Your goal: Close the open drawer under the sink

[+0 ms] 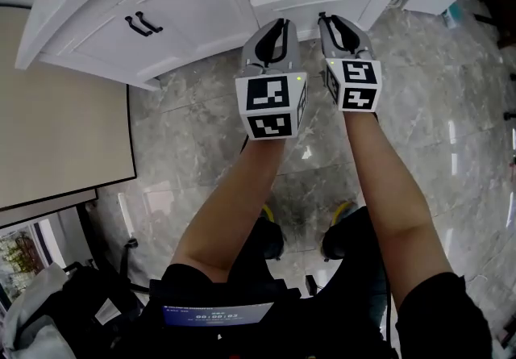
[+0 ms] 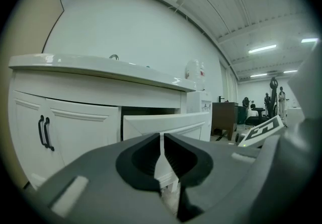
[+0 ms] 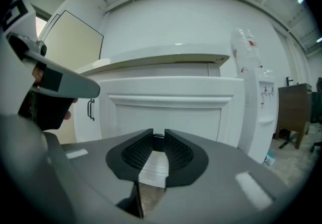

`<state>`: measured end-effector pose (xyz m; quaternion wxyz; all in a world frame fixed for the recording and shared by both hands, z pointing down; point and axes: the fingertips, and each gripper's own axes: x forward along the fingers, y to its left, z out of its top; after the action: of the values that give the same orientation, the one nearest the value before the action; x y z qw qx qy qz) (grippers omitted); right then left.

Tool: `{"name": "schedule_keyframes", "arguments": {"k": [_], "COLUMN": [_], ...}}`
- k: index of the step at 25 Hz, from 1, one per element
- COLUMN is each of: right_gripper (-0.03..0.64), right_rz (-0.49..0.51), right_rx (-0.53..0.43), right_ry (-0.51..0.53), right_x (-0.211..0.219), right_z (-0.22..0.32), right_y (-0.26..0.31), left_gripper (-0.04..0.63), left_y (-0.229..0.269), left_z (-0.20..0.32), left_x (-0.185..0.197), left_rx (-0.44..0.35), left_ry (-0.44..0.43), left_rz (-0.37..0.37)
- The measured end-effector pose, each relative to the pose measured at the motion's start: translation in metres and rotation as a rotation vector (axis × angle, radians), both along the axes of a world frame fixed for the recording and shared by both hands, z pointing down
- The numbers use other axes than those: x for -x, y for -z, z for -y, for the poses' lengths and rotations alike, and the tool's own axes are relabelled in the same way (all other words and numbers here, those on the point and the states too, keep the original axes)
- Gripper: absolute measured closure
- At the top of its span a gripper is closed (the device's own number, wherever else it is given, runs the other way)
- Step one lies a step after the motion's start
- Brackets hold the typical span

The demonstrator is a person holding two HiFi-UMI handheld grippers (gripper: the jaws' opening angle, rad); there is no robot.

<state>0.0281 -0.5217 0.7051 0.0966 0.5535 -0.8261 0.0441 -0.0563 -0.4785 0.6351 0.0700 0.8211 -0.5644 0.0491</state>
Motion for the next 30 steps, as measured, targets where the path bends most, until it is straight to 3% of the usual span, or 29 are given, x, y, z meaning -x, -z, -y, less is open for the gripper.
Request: {"name": "schedule_keyframes", "arguments": {"k": [5, 16, 23, 30], "right_gripper": [0.555, 0.546, 0.542, 0.54], "right_rz": [-0.012, -0.021, -0.035, -0.009], "right_rx": [-0.089, -0.157, -0.13, -0.106], "right_ry": [-0.013, -0.013, -0.012, -0.032], "right_x": [0.002, 0.02, 0.028, 0.032], "right_z": [0.012, 0.082, 0.112, 0.131], "right_y": [0.0, -0.002, -0.002, -0.003], "left_gripper": [0.58, 0.558, 0.554, 0.554], "left_y": [-0.015, -0.032, -0.032, -0.03], "left_z": [0.003, 0.023, 0.038, 0.038], "left_x": [-0.001, 0.027, 0.033, 0.037], "left_rx": [-0.055, -0.086, -0.102, -0.102], "left_ry": [-0.007, 0.036, 0.073, 0.082], "left_rz": [0.001, -0.002, -0.049, -0.044]}}
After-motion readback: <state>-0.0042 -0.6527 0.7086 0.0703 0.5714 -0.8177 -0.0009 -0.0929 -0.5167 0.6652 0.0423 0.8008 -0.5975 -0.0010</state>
